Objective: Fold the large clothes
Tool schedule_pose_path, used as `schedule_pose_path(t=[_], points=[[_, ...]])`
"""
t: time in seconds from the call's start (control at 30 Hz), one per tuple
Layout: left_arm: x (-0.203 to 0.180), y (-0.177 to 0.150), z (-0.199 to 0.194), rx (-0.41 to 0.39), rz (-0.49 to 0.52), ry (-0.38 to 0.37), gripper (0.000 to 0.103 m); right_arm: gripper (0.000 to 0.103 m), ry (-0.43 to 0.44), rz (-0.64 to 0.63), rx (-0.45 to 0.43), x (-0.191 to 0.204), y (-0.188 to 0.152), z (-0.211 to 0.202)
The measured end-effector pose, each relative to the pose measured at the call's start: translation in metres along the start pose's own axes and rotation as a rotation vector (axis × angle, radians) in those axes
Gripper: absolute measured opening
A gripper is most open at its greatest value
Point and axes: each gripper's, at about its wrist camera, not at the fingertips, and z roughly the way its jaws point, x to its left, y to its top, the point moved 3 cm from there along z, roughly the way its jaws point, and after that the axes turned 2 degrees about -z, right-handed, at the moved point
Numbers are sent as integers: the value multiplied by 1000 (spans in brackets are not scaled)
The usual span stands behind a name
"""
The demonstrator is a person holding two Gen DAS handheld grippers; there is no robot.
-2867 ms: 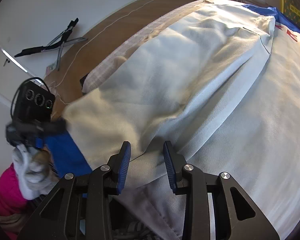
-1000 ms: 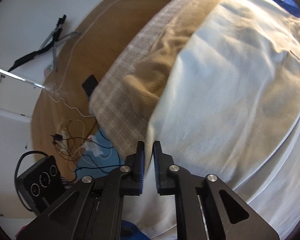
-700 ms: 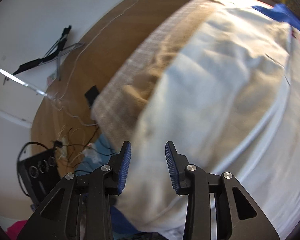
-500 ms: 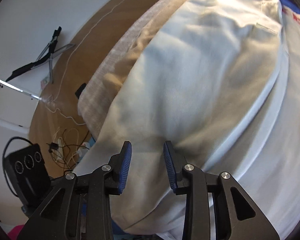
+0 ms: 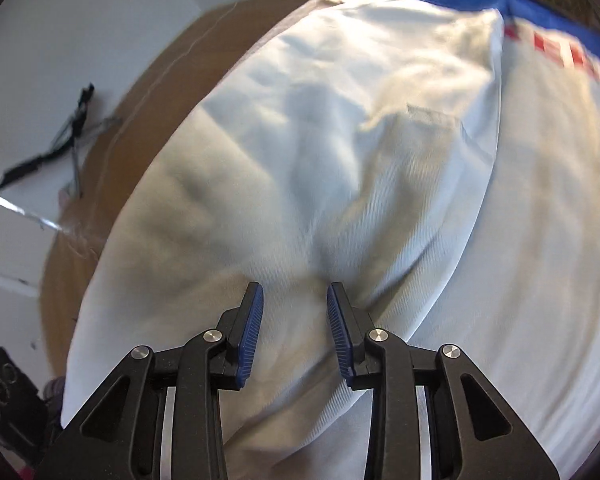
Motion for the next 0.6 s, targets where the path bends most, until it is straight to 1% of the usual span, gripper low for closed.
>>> schedule_pose_path(t=[0.07, 0.13, 0.2, 0.3, 0.33, 0.43, 0.5, 0.57, 0.6], points=[[-6, 0, 1, 1, 23, 4, 11, 37, 17, 4, -35, 6, 22, -12], [-9, 0, 2, 2, 33, 3, 11, 54, 31, 16, -56, 12, 48, -20], [-12, 1, 4, 5, 48, 1, 11, 62, 47, 17, -53, 22, 71, -19], [-19, 2, 5, 8, 79, 6, 11, 62, -33, 13, -51, 31, 100, -7], [-21, 2, 5, 8, 86, 4, 11, 62, -64, 11, -37, 35, 110, 2], [-26, 4, 7, 14, 107, 0, 11, 62, -151, -6, 8, 46, 124, 28], [-29, 4, 9, 20, 118, -6, 11, 62, -204, -43, 40, 41, 122, 41], [-31, 4, 10, 25, 126, -8, 11, 62, -281, -74, 77, 39, 121, 58], [-32, 4, 10, 26, 131, -7, 11, 57, -311, -79, 85, 29, 115, 60]])
